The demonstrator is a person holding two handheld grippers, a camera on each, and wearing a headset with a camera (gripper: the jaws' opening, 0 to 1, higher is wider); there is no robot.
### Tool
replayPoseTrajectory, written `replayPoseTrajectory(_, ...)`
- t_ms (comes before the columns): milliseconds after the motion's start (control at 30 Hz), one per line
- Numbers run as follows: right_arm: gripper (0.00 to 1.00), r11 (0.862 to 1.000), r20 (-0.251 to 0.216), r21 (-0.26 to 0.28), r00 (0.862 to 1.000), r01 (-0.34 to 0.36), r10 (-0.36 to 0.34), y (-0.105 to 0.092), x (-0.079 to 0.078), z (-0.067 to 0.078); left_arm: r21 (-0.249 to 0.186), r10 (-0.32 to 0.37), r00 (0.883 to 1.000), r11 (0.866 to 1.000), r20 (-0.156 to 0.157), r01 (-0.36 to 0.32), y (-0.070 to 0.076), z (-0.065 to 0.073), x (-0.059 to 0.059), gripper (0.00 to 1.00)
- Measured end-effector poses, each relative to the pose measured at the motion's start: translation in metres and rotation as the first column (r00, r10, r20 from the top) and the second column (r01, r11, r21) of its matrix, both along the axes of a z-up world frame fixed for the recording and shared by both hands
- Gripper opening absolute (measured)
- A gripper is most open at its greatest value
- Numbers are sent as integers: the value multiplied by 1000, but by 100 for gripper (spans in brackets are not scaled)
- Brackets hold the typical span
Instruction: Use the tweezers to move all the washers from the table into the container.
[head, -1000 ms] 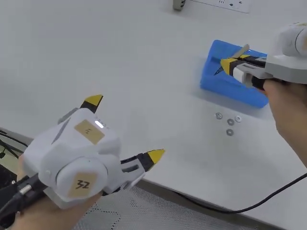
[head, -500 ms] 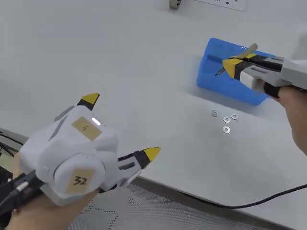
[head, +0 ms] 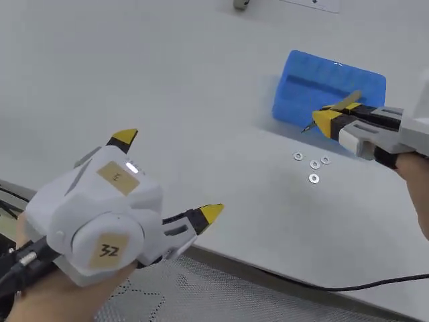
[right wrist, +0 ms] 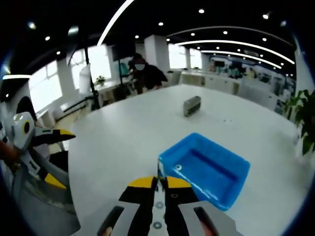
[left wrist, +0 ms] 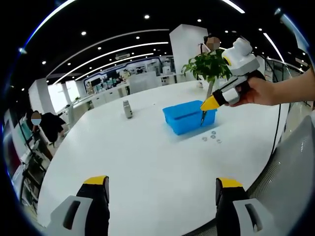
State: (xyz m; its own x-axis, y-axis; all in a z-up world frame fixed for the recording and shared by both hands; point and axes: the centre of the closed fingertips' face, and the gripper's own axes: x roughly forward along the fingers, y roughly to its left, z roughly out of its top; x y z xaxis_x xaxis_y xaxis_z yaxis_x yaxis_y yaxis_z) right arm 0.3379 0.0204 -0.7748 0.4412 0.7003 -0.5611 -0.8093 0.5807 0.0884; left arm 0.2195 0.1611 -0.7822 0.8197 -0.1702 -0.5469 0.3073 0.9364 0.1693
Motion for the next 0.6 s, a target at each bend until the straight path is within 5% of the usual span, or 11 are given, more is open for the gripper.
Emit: replayPoseTrajectory(600,4,998,-41,-68,999,4,-7,-6,-3,-31,7,-3,1000,1000,-11,3,0,-2,-1,91)
